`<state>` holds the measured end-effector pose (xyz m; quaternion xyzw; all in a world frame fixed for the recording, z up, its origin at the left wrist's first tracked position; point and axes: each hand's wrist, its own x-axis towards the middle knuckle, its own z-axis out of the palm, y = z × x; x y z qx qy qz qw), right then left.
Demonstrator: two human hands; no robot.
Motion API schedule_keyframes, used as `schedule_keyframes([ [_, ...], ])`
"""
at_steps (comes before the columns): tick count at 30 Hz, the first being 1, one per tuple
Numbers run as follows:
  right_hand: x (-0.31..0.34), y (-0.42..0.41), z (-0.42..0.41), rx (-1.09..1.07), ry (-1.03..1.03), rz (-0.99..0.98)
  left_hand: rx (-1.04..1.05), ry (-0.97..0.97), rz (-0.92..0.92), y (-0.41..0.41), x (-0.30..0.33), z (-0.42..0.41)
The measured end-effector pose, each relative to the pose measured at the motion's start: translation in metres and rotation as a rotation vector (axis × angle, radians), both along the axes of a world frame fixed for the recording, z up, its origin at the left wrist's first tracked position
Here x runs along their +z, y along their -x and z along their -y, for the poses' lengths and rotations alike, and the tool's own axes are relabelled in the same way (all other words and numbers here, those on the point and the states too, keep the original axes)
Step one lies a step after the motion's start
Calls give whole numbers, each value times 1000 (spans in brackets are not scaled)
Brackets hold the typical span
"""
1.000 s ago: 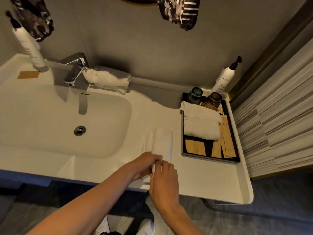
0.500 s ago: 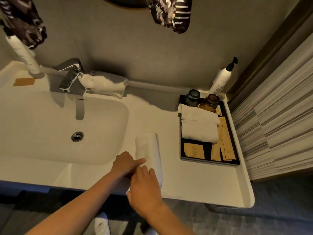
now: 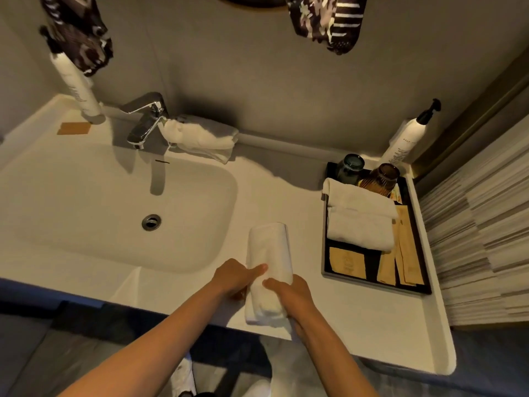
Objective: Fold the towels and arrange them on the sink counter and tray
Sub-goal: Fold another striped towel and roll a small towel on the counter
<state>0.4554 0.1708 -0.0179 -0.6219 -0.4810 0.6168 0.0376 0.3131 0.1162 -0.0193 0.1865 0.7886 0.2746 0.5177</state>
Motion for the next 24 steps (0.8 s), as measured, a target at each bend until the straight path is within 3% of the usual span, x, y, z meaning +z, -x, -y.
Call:
schedule_keyframes([
  [3,18,-6,-12,-76,135,-256,220,-114,574,2,25,0],
  [5,24,-13,-16,-87,230,-373,267,-134,776,2,32,1],
  [6,26,-14,-18,-95,262,-402,285,-159,791,2,33,-1],
  [8,27,-14,-21,-39,244,-360,283,-222,688,0,37,-7],
  [11,28,-8,-20,126,78,-192,328,-229,377,-7,39,-17],
  [14,32,-5,-11,145,-98,-74,381,-215,124,-12,31,-19],
  [17,31,-2,3,61,-215,-39,370,-213,-19,-7,29,-17],
  [22,21,29,6,-374,294,-450,495,-330,-74,15,30,-27],
  [24,21,45,-1,-457,245,-436,595,-373,107,26,30,-34],
])
